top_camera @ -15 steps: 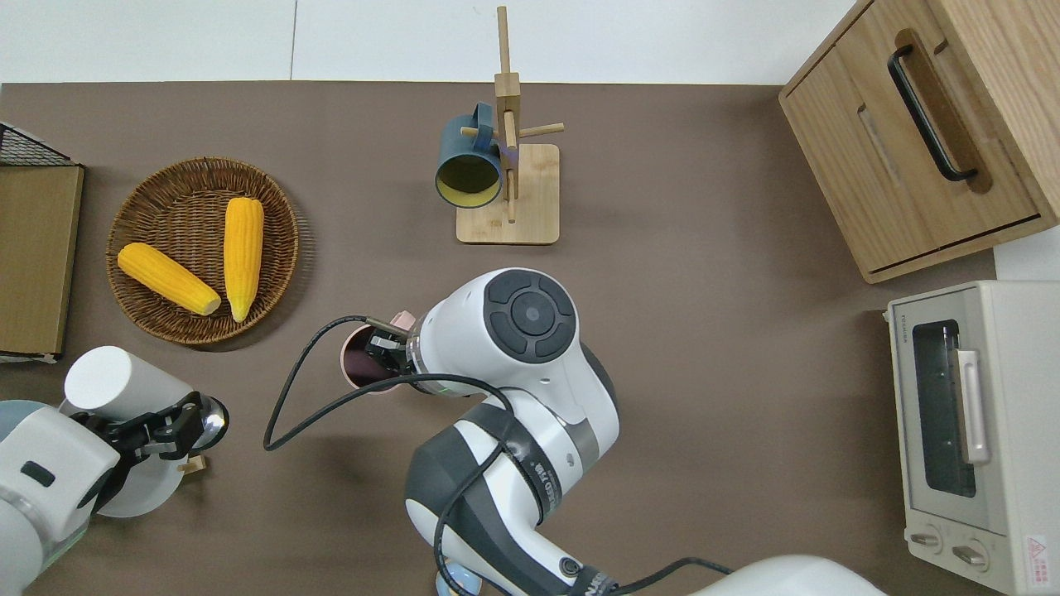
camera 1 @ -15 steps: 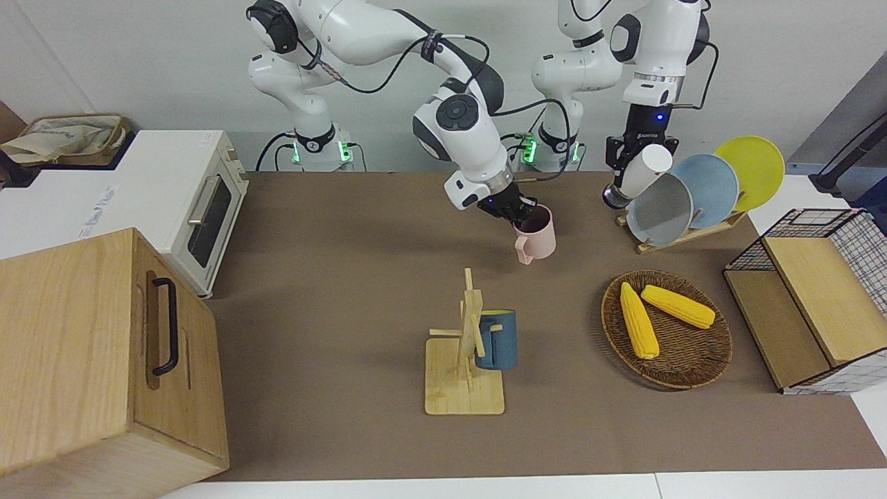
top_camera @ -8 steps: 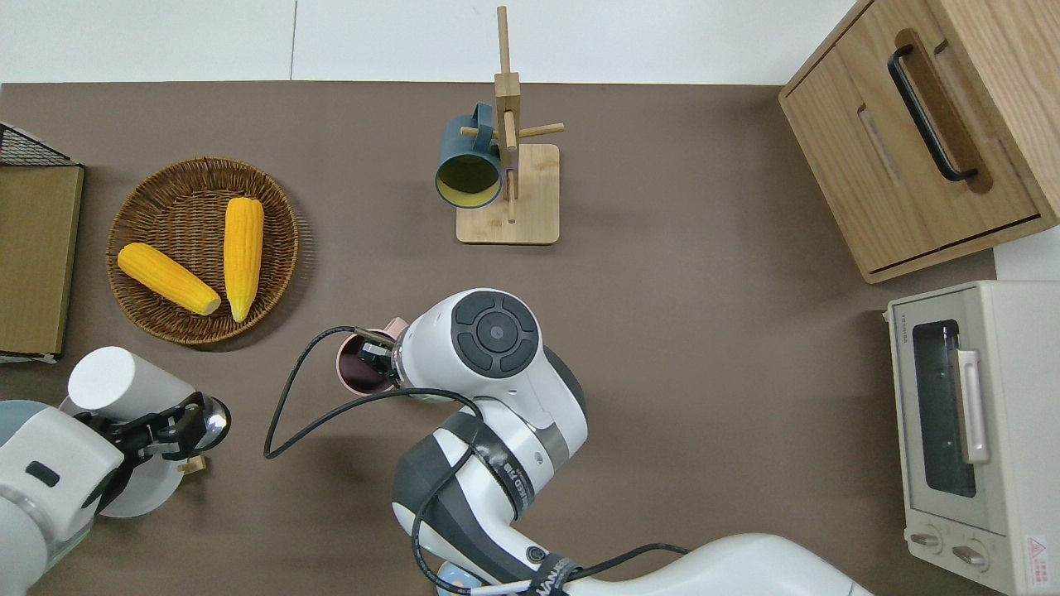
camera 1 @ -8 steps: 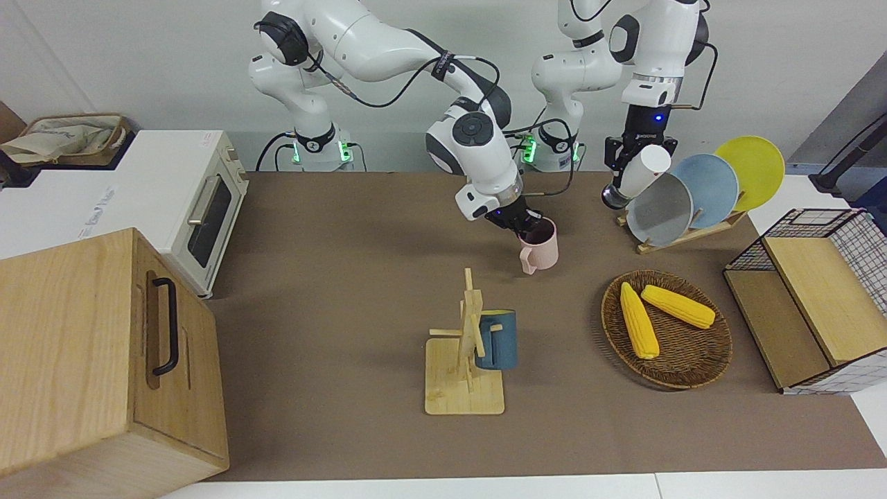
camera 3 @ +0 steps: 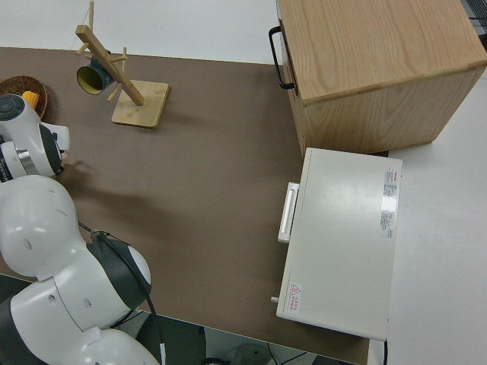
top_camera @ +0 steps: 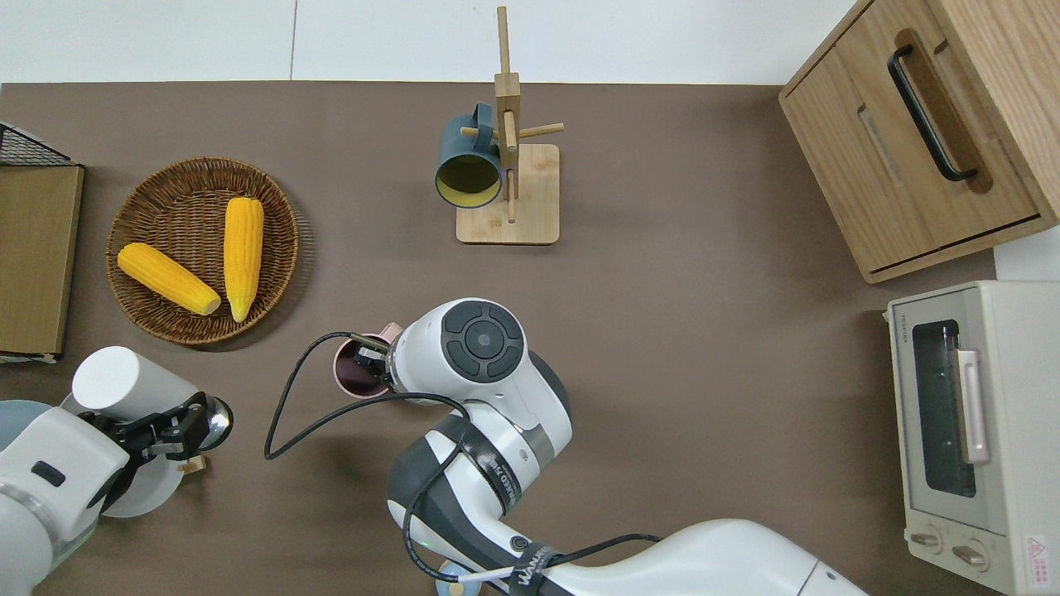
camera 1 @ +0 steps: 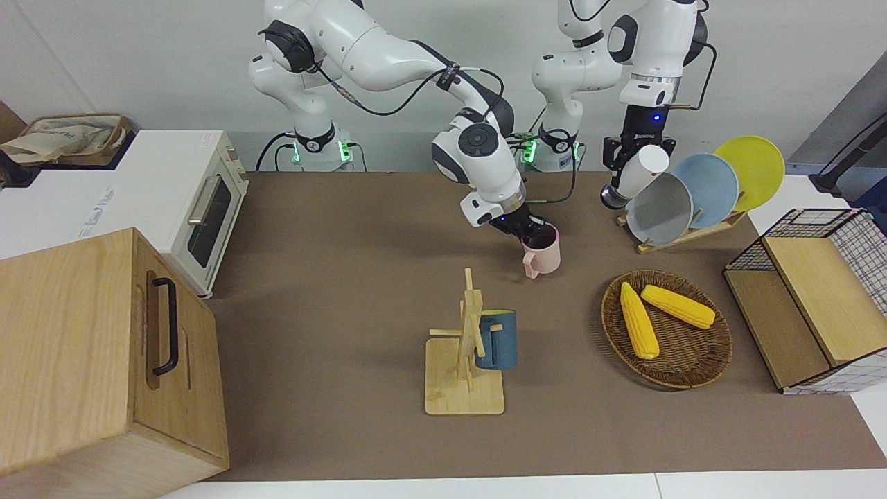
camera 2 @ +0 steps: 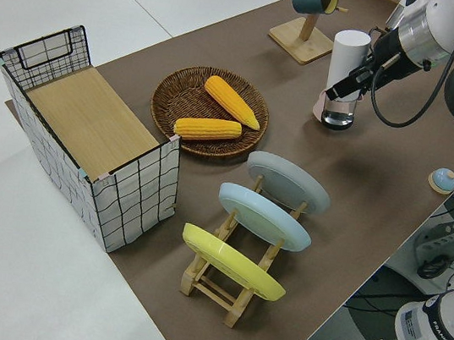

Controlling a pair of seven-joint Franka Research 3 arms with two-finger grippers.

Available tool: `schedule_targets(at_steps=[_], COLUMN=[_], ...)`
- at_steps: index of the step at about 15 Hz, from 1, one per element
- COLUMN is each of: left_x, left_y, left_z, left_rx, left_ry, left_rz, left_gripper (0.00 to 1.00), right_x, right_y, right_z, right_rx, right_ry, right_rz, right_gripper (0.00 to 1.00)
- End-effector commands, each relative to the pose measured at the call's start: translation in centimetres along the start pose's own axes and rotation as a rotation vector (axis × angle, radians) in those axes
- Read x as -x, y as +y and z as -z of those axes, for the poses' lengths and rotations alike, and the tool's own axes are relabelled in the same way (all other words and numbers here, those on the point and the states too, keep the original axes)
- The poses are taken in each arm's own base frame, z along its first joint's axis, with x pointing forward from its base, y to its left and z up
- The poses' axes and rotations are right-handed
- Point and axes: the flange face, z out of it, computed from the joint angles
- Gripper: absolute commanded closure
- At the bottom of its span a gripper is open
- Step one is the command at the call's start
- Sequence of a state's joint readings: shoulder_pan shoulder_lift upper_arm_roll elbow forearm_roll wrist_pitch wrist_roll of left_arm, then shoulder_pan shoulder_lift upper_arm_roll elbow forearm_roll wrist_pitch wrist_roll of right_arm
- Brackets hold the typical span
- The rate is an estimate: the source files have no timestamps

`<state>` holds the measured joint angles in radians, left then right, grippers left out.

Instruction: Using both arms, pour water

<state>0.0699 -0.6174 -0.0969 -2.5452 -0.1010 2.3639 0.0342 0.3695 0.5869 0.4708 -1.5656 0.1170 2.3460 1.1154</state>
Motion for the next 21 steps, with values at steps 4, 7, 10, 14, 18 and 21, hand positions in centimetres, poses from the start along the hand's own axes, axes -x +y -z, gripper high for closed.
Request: schedule_targets(at_steps=[4, 7, 10, 14, 18, 21], left_x=[-0.1, -0.1, -0.1, -0.1, -0.1, -0.1], left_y=[0.4, 0.4, 0.4, 0.4, 0.4, 0.5], left_z=[1.0, 0.9, 0.9, 0.9, 0.7, 0.7], left_rx=[-0.003, -0.004, -0.004, -0.004, -0.003, -0.003], left_ry=[0.045, 0.042, 0.044, 0.041, 0.036, 0.036], left_rz=[0.004, 0.006, 0.006, 0.006, 0.005, 0.003], left_gripper=[1.00, 1.00, 1.00, 1.00, 1.00, 1.00], right_x=[-0.5, -0.6, -0.7, -0.7, -1.3, -1.3], right_y=[-0.3, -0.2, 0.0, 0.0, -0.6, -0.9], right_z=[-0.9, -1.3, -2.0, -2.0, -1.3, -0.8], right_rx=[-0.013, -0.012, -0.002, -0.005, -0.020, -0.021], right_ry=[0.026, 0.025, 0.027, 0.032, 0.032, 0.033], right_rz=[-0.007, -0.009, -0.001, 0.003, -0.007, -0.025], right_gripper=[1.000, 1.000, 0.988, 0.519, 0.013, 0.011])
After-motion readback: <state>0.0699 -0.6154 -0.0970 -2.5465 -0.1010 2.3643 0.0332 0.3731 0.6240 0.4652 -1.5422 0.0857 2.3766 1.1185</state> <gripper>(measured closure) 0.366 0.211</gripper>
